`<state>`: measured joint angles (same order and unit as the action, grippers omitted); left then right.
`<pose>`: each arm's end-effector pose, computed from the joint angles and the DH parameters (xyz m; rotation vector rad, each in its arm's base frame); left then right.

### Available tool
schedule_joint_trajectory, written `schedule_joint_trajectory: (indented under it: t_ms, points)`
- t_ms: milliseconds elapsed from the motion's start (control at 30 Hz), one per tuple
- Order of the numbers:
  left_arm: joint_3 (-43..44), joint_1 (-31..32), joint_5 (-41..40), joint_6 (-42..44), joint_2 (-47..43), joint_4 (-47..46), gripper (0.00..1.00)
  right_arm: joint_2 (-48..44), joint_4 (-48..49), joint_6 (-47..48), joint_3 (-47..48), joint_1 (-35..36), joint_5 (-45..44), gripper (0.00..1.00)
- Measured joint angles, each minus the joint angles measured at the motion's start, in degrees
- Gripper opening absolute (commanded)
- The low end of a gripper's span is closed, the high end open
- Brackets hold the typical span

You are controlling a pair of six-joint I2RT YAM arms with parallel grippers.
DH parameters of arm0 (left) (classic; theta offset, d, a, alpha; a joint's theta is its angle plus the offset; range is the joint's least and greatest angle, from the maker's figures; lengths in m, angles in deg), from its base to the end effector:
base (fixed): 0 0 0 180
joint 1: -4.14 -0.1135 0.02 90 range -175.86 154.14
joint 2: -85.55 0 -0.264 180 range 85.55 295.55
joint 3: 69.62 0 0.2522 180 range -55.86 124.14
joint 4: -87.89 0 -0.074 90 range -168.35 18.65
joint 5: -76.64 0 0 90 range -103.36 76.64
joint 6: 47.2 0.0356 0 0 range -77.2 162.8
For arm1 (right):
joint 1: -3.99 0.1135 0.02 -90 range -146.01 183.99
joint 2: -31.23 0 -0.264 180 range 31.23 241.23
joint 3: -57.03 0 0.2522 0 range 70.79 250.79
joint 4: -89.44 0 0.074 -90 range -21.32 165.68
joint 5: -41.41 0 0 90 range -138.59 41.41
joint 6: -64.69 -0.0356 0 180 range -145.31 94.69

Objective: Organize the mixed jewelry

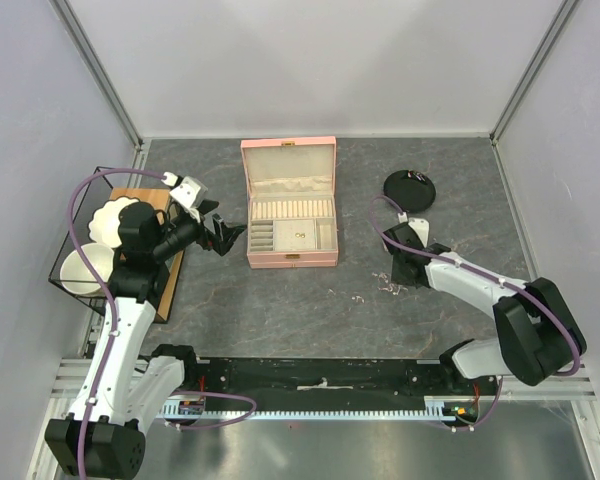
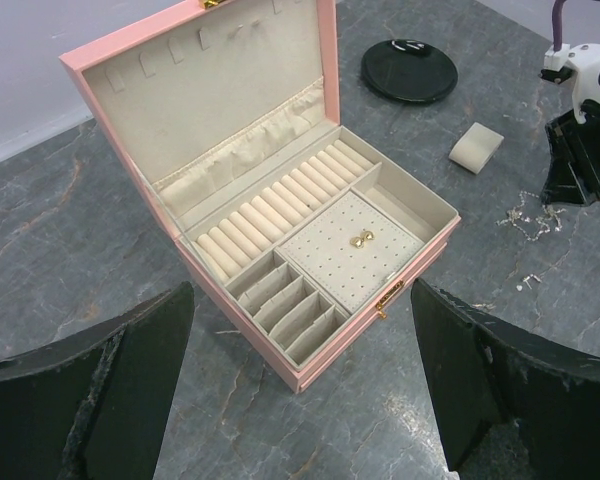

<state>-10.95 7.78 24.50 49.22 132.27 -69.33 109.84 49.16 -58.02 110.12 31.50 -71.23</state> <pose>0.1843 -0.0336 0.3387 0.6234 1.6357 -0.5436 0.2185 0.0984 0.1662 0.2275 2.5707 -0.1692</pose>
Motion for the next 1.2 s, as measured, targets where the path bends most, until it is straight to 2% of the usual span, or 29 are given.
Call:
schedule_joint_trajectory:
  t_ms: [667,1200]
  points:
    - [-0.3,0.0,0.0,0.6,0.0,0.3,0.96,3.2,3.0,2.4,0.3,-1.1,-0.5,0.32]
    - [-0.3,0.0,0.0,0.6,0.0,0.3,0.96,3.9,5.4,4.2,0.3,-3.7,3.7,0.14]
